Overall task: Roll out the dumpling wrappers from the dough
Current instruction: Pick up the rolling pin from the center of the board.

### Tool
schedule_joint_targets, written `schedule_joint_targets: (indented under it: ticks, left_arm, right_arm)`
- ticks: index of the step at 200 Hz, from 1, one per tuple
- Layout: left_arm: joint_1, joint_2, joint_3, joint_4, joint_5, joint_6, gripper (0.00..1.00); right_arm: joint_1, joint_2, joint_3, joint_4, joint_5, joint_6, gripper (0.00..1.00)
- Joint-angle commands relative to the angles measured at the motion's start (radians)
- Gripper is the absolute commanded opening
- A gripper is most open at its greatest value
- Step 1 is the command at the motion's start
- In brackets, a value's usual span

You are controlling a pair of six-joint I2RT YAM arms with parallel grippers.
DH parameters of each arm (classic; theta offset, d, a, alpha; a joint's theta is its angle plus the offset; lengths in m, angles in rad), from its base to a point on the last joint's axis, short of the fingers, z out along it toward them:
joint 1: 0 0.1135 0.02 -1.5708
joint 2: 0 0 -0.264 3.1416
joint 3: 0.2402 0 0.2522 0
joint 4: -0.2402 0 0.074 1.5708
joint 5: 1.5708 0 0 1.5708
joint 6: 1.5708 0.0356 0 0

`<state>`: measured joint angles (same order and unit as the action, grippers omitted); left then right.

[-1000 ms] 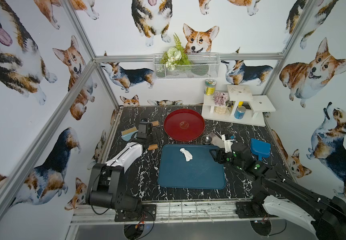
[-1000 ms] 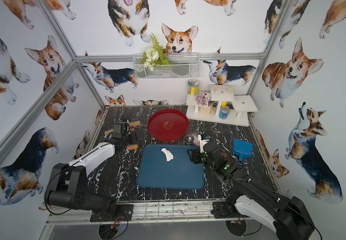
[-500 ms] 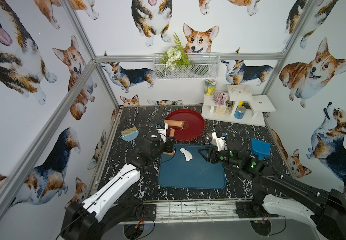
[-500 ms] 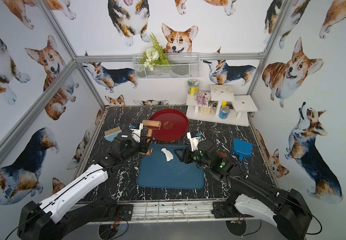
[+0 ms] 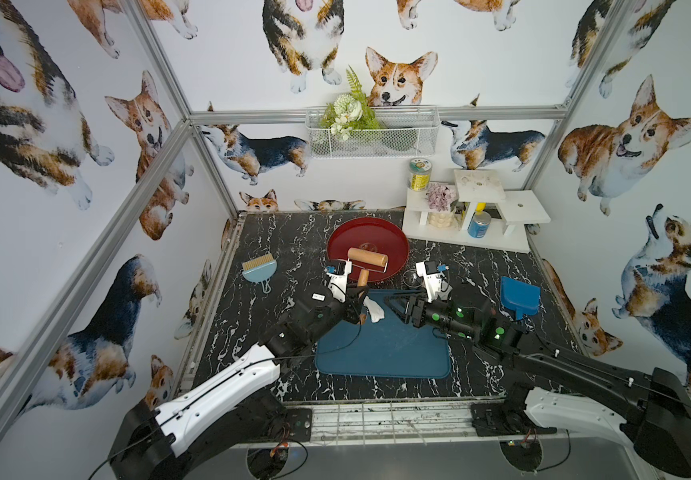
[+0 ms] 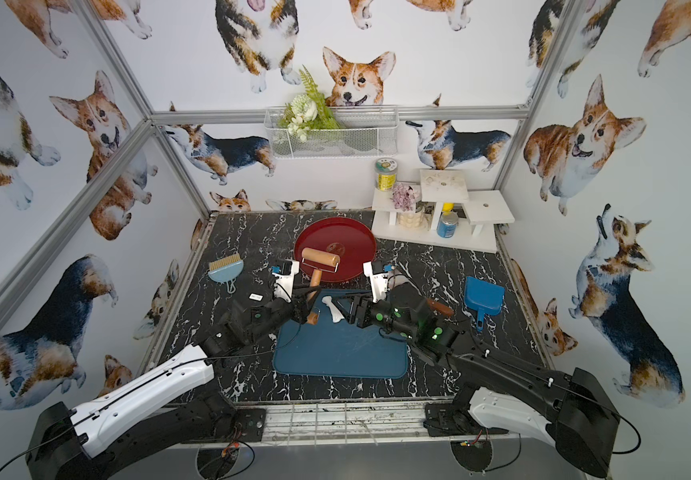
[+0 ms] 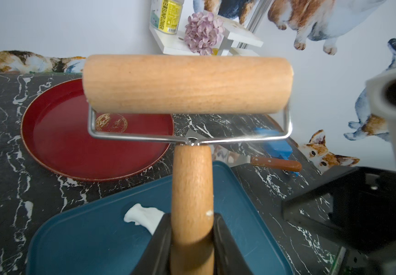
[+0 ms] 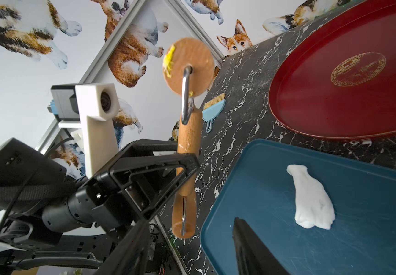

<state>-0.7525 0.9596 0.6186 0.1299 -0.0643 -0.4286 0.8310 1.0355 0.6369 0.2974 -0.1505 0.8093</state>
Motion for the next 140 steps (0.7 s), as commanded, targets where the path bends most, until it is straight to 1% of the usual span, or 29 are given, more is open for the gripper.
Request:
schedule_joint_targets:
  ticks: [1,38,89,122,140]
  left_arm:
    - [-0.032,0.005,-0.017,0.148,-0.066,-0.045,0.00]
    - [-0.081,0.042,-0.013,0.198,-0.090,-0.076,0.00]
    - [-0.156,0.081,-0.001,0.248,-0.148,-0.073,0.00]
    - [-0.186,0.086,-0.005,0.260,-0.179,-0.073,0.00]
    - [-0.199,0.088,-0.006,0.263,-0.195,-0.068,0.00]
  right_arm:
    - [0.003,0.013,0.003,0.112,0.068,0.051,0.56]
    - [0.005,0.027,0.003,0.187,0.125,0.047,0.53]
    - [0.005,0.029,0.011,0.210,0.218,0.019,0.51]
    - [0.005,0.017,0.009,0.233,0.272,0.006,0.40]
    - [0.005,0.012,0.013,0.232,0.293,-0.003,0.31]
